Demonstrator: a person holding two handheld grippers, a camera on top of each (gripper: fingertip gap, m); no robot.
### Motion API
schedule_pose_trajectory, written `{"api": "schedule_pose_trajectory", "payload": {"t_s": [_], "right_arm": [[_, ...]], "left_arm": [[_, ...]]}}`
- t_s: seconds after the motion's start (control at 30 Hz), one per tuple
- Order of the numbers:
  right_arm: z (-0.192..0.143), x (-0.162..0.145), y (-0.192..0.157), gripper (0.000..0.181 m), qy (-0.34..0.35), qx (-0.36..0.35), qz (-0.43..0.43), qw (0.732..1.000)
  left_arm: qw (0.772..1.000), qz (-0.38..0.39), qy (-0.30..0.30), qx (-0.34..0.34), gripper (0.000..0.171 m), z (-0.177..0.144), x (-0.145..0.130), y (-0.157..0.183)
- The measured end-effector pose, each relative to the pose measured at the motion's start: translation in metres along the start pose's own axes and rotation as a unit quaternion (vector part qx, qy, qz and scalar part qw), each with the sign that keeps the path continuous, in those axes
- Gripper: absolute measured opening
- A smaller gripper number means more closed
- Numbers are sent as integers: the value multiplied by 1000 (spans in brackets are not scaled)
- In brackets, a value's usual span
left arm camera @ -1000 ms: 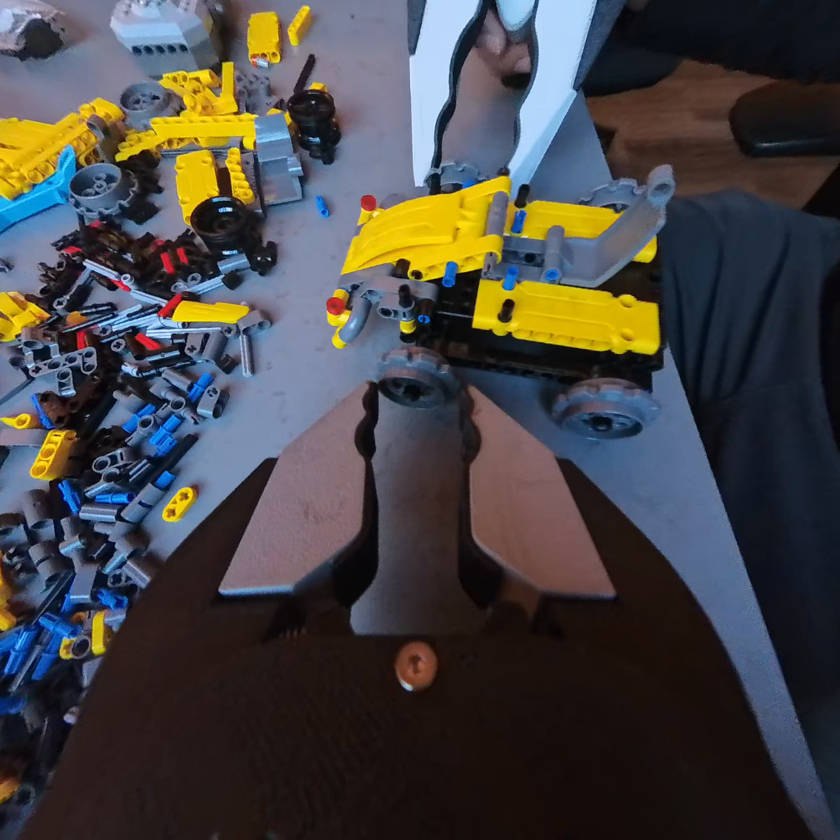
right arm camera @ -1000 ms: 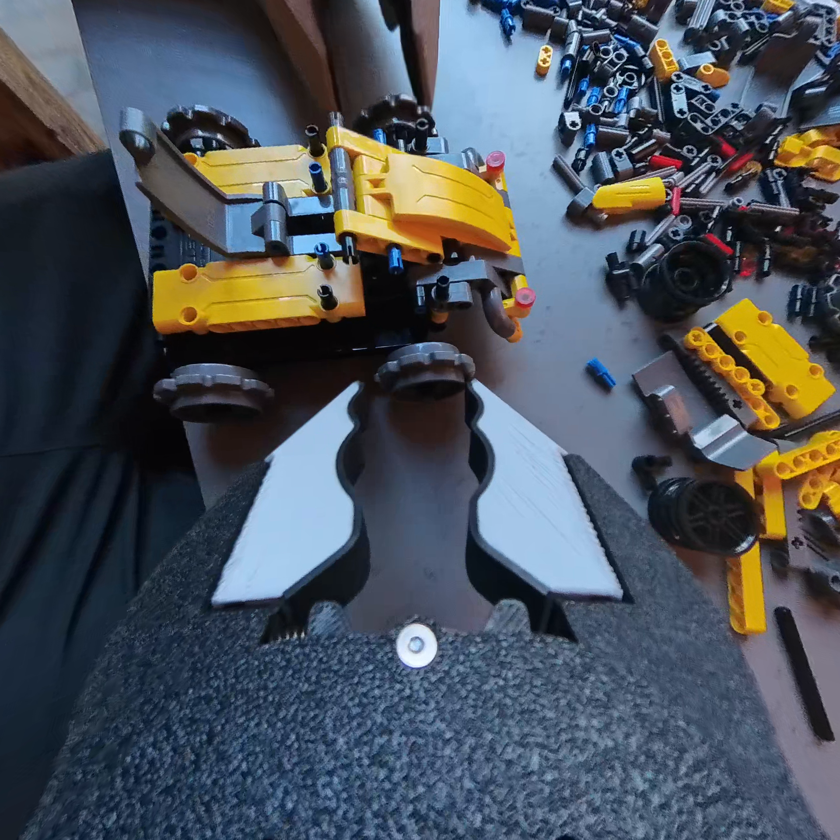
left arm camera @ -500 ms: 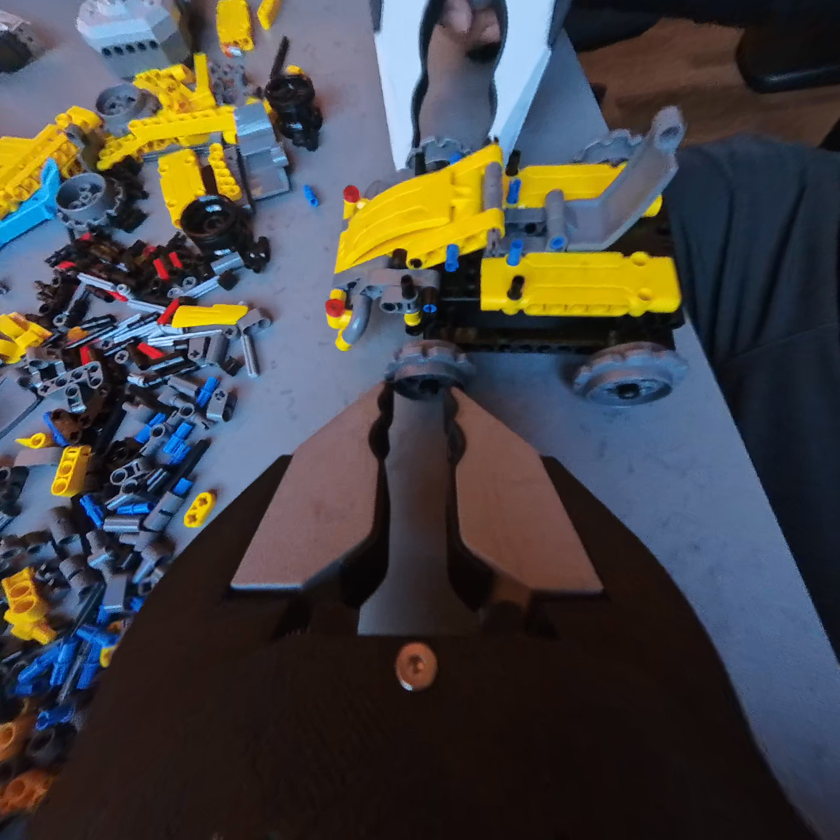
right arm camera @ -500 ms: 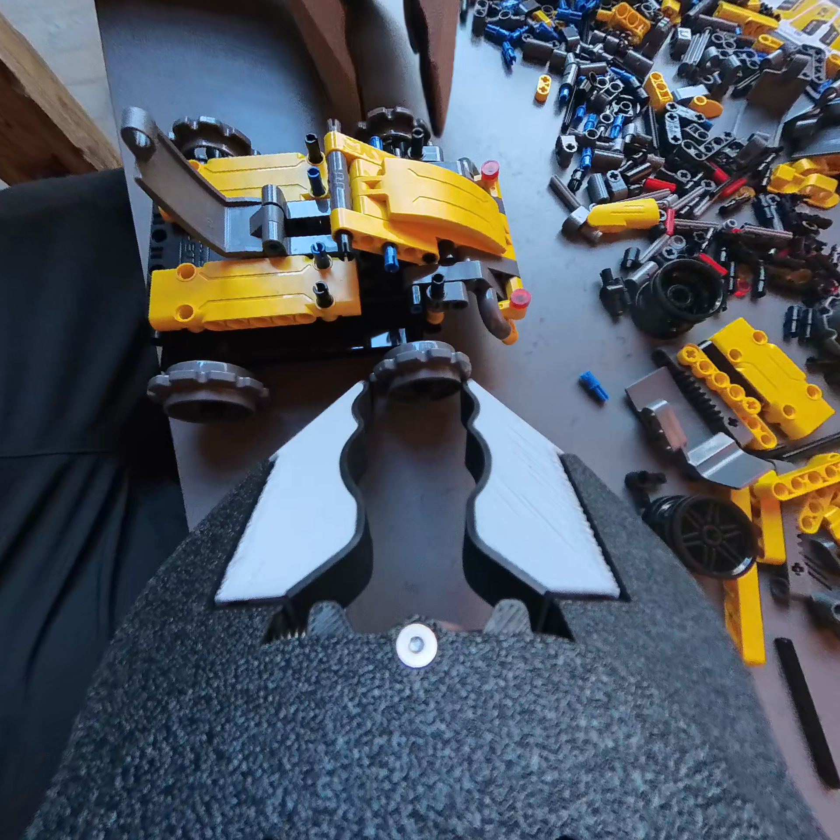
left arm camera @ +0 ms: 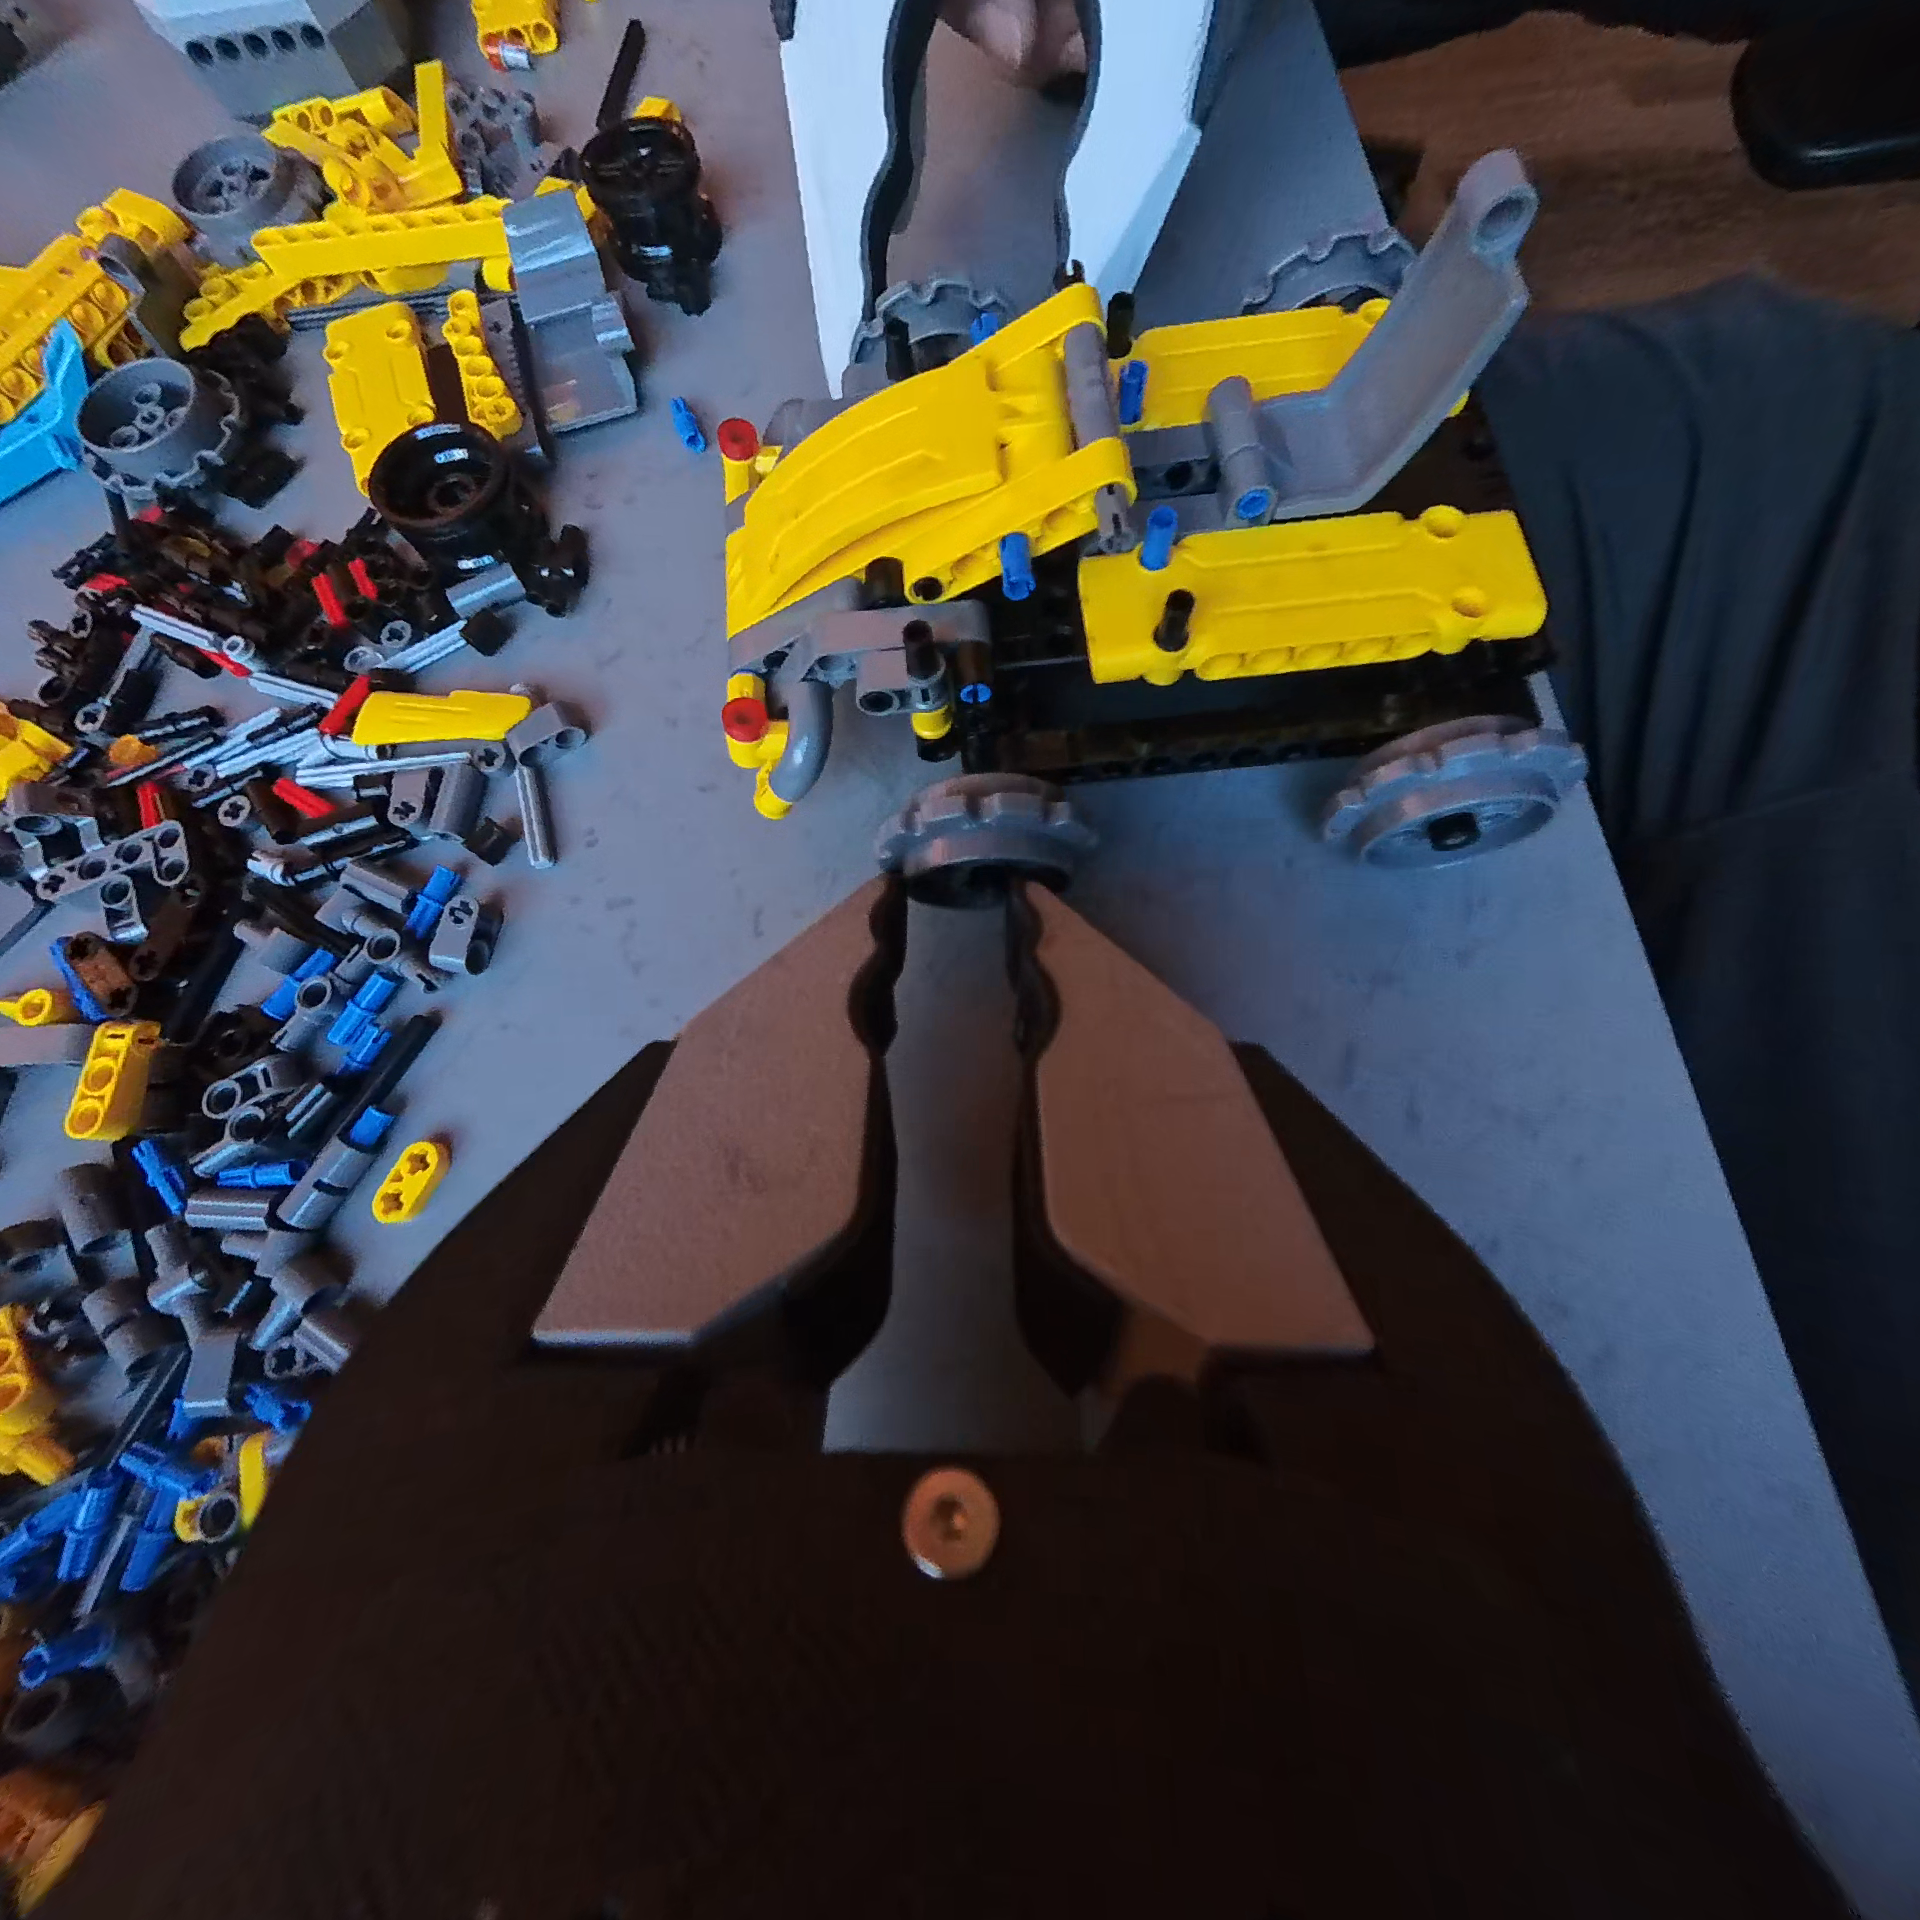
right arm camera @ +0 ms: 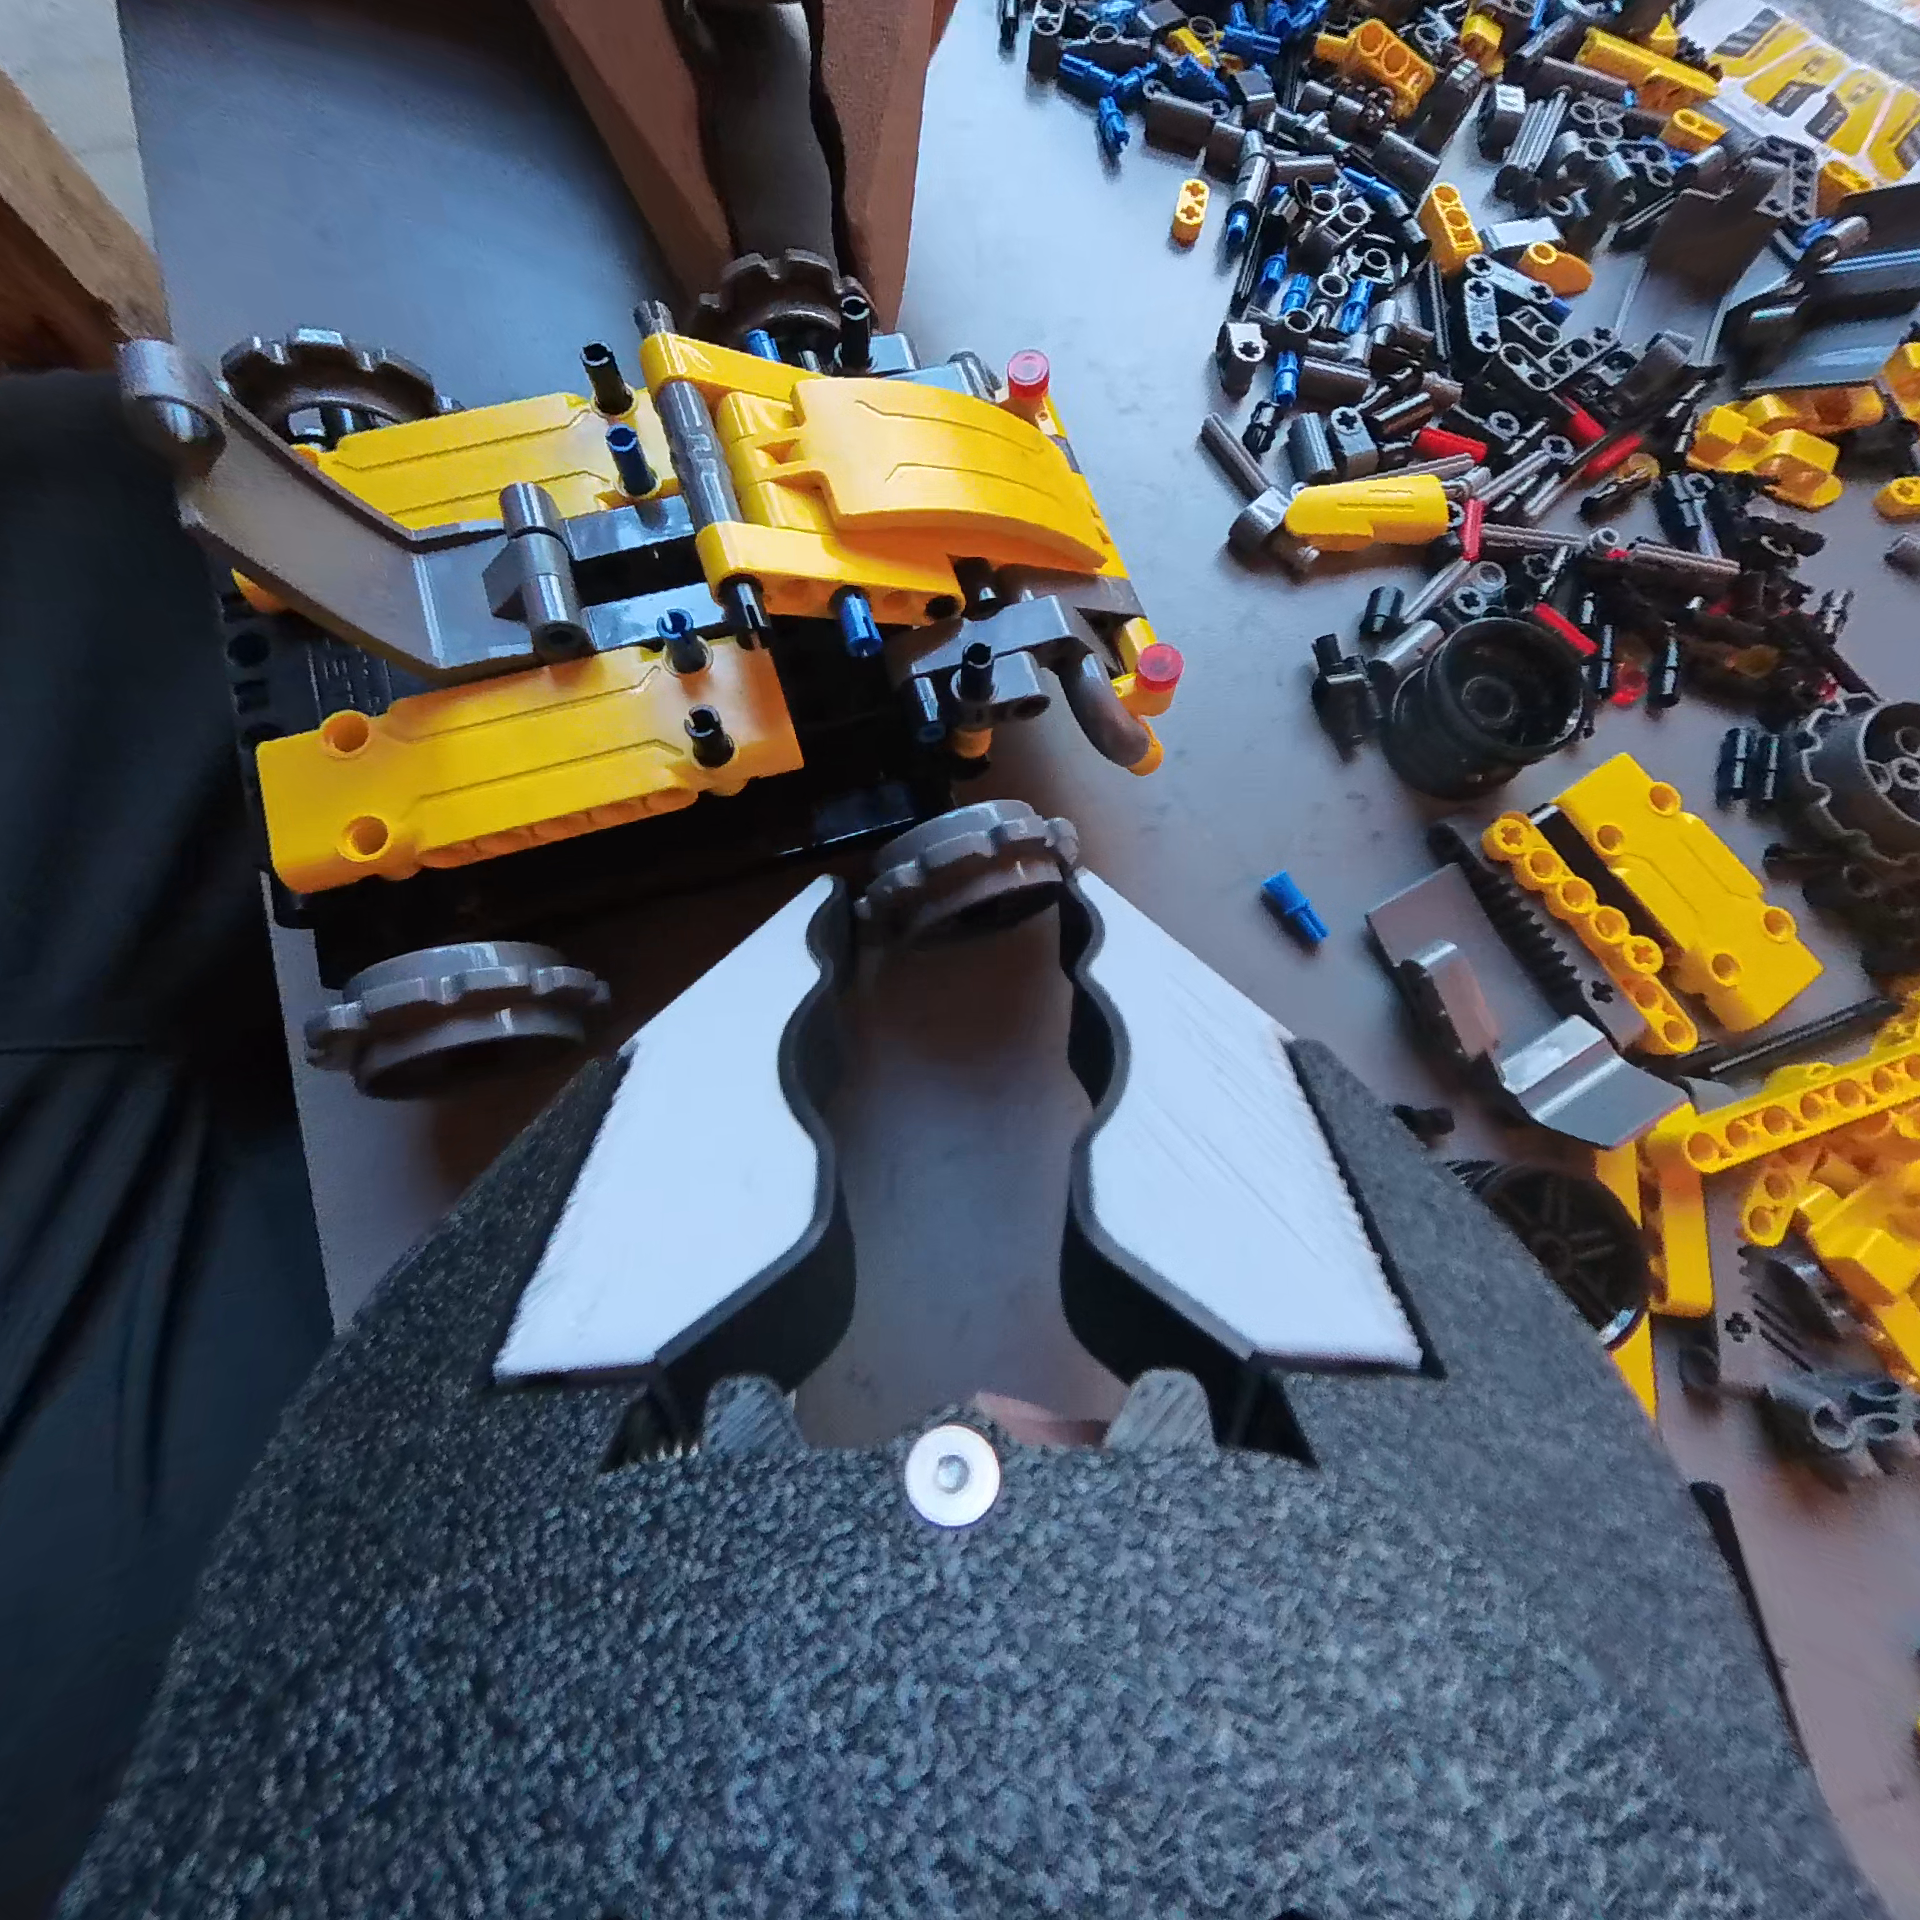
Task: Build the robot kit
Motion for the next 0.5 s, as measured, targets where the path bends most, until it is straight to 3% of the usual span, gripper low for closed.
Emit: {"api": "schedule_pose_trajectory", "payload": {"t_s": [0.4, 0.5], "right_arm": [[0, -1, 4, 39, -2, -19, 14, 1000], [-2, -3, 5, 41, -3, -14, 23, 1000]], "left_arm": [[1000, -2, -8, 27, 16, 1, 1, 0], [998, 16, -27, 59, 27, -1, -10, -6]]}}
Point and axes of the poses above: each gripper's, where its closed fingertips meet, z out along the fingers, x out of its top, y = z × x across the jaws, the point moved 1 cm from there along -z, back along the fingers, and after that the axes turned 10 degrees about x, right-handed, at the moved point
